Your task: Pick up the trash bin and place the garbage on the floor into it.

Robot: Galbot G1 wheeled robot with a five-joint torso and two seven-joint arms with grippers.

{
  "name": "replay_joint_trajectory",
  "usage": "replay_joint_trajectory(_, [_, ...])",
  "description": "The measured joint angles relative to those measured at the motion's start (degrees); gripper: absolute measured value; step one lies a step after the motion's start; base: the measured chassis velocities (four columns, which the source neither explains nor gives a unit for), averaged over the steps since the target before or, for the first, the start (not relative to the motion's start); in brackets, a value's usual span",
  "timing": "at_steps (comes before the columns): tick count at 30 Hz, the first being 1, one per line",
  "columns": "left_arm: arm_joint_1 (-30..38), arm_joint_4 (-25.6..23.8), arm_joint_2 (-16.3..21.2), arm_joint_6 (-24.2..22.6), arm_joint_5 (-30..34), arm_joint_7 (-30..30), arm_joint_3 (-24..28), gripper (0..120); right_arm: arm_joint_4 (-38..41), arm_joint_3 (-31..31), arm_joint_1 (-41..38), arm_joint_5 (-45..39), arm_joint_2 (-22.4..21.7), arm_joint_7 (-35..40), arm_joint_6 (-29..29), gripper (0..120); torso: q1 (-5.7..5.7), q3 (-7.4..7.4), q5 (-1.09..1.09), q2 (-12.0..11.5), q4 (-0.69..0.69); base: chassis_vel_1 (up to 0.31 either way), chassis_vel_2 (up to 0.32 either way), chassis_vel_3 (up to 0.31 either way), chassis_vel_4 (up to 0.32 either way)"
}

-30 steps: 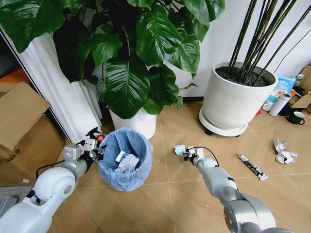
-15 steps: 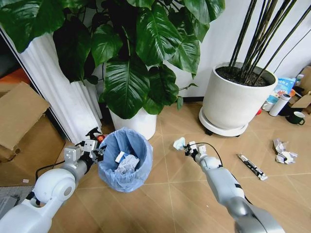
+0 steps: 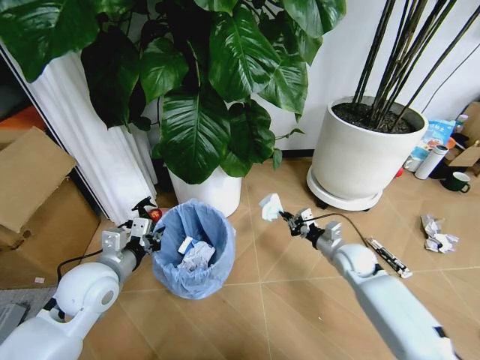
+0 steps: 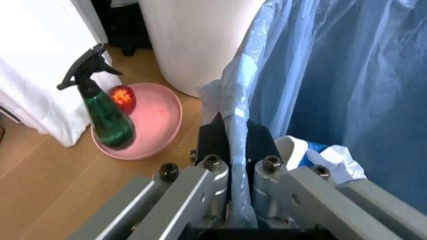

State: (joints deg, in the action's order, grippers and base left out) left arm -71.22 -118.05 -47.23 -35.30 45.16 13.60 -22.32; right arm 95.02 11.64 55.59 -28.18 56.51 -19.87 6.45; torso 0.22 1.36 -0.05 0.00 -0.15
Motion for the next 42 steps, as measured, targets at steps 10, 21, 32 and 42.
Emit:
replay_joint_trajectory(10, [2.37,0.82,0.42,-0.67,2.84,1.39,2.47,0,13.8,-10.2,-5.16,-6.42,-2.56,4.56,2.95,0,0.0,0.01,0.01,0.01,0.03,0.0,0.0,0.0,0.0])
replay_joint_trajectory(21, [3.01,0.36,1.89,-1.16,5.69,2.92,2.35,0,14.2,-25.14,-15.24,-6.92,-0.52,6.19,5.29,0,0.01,0.02,0.01,0.0,0.03,0.0,0.0,0.0,0.0])
replay_joint_trajectory(32, [2.77,-0.23,1.97,-1.18,5.89,3.04,1.76,0,12.61,-27.76,-16.4,-5.57,-0.7,5.25,5.42,36,0.0,0.01,0.0,0.0,0.01,0.0,0.0,0.0,0.0])
replay_joint_trajectory(42, [2.3,-0.87,1.17,-1.18,5.55,3.73,1.63,0,13.22,-23.11,-14.38,-5.67,0.48,11.58,5.9,73,0.0,0.01,0.0,-0.01,0.03,0.0,0.0,0.0,0.0])
